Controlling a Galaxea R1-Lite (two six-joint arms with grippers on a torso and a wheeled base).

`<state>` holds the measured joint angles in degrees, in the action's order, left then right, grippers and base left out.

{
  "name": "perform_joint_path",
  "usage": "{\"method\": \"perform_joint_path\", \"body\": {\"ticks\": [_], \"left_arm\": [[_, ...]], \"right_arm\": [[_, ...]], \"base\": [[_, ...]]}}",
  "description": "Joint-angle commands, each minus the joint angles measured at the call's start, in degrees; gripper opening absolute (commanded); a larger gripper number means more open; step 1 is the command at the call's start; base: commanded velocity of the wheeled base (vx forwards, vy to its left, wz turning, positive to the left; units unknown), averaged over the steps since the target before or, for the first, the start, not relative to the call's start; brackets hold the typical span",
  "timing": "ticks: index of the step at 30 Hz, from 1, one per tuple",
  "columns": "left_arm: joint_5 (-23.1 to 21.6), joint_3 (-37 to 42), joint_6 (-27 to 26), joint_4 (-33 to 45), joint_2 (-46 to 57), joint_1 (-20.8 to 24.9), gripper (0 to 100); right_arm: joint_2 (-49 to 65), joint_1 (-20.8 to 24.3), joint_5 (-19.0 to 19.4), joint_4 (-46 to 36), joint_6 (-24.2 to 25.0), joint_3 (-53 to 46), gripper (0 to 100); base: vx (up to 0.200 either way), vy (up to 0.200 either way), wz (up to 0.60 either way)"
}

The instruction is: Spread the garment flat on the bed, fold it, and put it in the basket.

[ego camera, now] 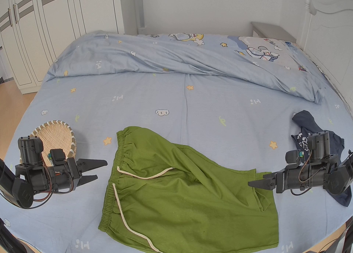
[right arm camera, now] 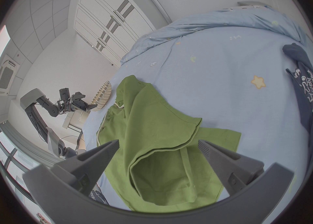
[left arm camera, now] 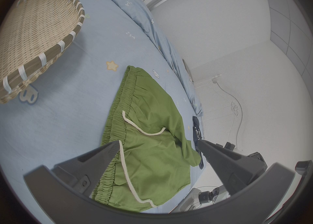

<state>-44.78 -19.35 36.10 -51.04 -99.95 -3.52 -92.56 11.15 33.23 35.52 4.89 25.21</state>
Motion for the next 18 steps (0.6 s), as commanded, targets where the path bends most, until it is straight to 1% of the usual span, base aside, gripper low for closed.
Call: {"method": "perform_joint_path", "body": {"ticks": [1,8,18], "left_arm": [[0.04,0.01,0.03,-0.02,0.02,-0.08,100],[0.04,-0.08,0.03,-0.02,0.02,-0.08,100],[0.04,-0.08,0.03,-0.02,0.02,-0.08,100]], "right_arm": [[-3.15,0.01,0.08,0.25,0.03,1.24,100],[-7.46,-1.05,-0.01,0.51,0.12,3.97,100],[-11.06,-0.96,-0.18,0.51,0.30,7.49,100]], "base": [[0.000,0.000,0.00],[0.000,0.000,0.00],[0.000,0.000,0.00]]}}
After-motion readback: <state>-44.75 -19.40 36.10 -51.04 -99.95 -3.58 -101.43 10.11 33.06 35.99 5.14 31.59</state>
